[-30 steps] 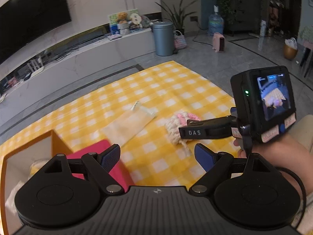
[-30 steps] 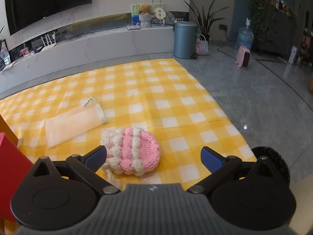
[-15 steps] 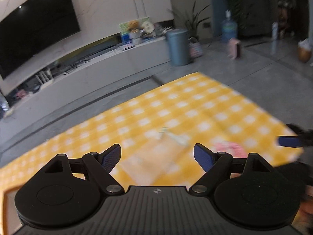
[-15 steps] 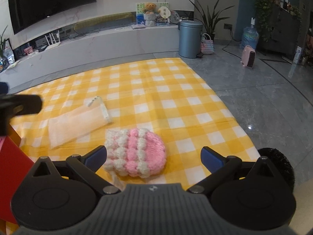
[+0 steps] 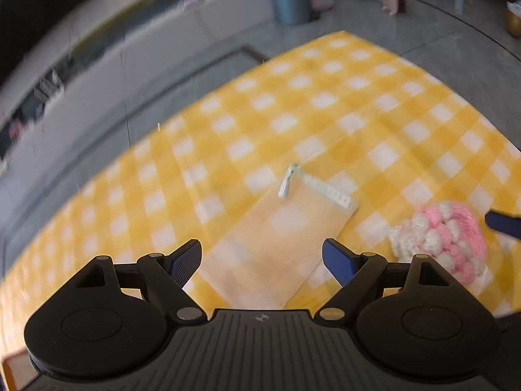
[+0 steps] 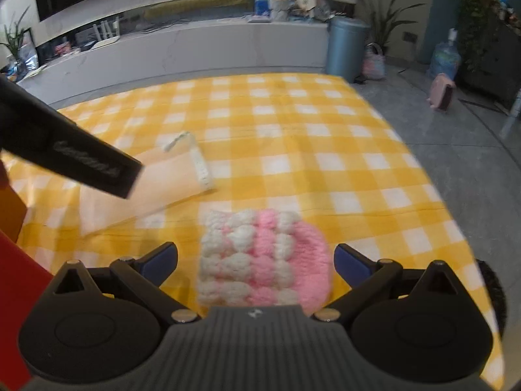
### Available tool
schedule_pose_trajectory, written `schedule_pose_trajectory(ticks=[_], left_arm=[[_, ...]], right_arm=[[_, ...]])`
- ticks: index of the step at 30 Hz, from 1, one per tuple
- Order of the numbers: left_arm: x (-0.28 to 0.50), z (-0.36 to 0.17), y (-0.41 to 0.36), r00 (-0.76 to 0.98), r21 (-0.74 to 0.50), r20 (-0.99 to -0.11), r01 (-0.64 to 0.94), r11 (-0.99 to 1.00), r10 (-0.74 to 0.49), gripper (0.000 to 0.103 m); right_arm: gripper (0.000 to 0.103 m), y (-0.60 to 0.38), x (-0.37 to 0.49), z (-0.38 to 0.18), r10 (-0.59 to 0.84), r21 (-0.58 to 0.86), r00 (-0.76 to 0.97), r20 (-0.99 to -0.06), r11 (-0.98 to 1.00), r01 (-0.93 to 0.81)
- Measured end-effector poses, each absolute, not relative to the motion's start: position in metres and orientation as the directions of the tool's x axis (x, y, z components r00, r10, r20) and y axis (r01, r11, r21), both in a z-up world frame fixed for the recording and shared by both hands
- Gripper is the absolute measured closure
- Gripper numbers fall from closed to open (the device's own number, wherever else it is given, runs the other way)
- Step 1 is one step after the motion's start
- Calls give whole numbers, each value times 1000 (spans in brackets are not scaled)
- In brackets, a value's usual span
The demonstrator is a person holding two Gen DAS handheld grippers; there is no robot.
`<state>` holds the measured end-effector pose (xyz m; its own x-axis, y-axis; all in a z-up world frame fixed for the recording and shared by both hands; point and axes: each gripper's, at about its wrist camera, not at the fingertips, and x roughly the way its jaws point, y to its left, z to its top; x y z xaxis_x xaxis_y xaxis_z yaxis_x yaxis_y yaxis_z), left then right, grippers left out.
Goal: Organize soft objects
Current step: 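Grasp the beige mesh pouch with the left tool while the right grasps the crocheted pouch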
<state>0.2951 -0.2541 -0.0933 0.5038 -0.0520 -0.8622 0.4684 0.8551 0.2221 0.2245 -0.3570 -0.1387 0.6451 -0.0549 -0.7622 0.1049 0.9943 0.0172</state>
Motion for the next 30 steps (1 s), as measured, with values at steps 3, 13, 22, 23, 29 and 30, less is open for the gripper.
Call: schedule_pose_trajectory(ticks=[3, 13, 22, 23, 29, 30], left_arm=[[309, -96, -247, 406, 103, -907, 477, 873, -115, 4], [351, -120, -261, 249, 66, -965, 525, 849, -79, 3], [368, -136, -279, 236, 117, -968, 717, 688, -81, 3], [369, -139, -281, 221, 102, -971, 738, 667, -96, 3], [379, -153, -277, 123, 13, -983, 789, 615, -138, 0], [377, -154, -276, 117, 7, -982, 800, 600, -145, 0]], right_arm=[[3, -360, 231, -147, -56, 29, 622, -781, 992, 125], [3, -372, 239, -166, -87, -1, 550, -830, 988, 155], [3, -370, 236, -164, -94, -18, 546, -833, 990, 143], [3, -370, 236, -164, -94, -20, 545, -833, 990, 141], [3, -373, 236, -164, -91, -17, 544, -834, 990, 139], [3, -373, 236, -164, -90, -17, 543, -835, 990, 138]])
